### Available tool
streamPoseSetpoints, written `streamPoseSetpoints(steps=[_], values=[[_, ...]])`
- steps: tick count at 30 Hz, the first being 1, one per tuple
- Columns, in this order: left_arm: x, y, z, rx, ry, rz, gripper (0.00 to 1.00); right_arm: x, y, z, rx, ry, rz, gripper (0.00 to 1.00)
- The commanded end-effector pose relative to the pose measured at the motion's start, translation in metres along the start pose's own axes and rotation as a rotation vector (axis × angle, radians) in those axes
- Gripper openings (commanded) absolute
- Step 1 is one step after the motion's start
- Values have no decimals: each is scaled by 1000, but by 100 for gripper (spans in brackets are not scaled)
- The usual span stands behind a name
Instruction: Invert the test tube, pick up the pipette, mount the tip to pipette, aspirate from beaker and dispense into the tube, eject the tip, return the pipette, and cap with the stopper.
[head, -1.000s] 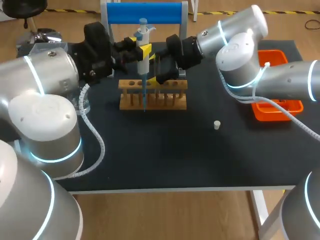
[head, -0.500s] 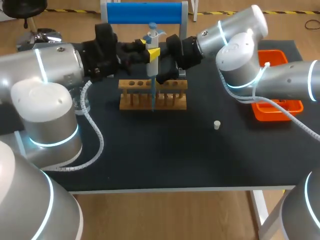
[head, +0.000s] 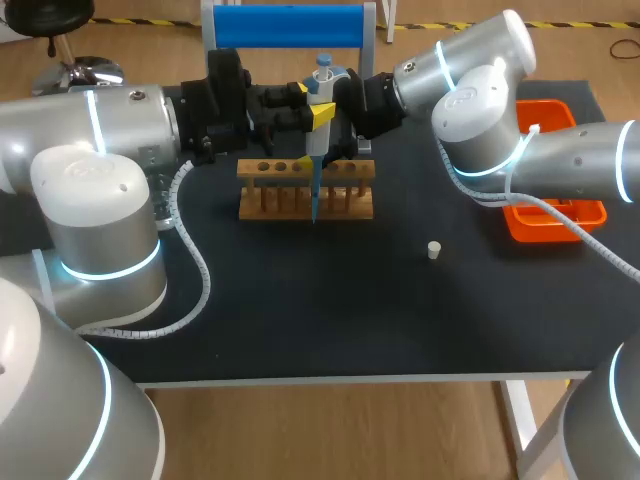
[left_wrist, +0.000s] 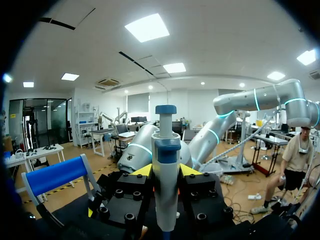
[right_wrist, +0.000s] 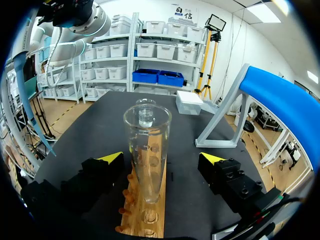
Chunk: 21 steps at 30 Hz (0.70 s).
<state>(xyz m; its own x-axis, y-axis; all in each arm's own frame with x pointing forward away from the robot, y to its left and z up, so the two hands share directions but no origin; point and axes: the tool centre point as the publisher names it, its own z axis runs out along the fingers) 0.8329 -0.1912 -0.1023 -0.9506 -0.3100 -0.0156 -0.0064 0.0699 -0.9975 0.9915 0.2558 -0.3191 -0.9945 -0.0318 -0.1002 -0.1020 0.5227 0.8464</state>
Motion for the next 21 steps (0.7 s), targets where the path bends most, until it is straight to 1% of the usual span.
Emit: streamPoseSetpoints(steps=[1,21], values=[[0,-3,2,2,3,3,0,-1,0,0,3,3,0,100],[3,-4,3,24,11,8,0,-1,0,0,3,3,0,100]])
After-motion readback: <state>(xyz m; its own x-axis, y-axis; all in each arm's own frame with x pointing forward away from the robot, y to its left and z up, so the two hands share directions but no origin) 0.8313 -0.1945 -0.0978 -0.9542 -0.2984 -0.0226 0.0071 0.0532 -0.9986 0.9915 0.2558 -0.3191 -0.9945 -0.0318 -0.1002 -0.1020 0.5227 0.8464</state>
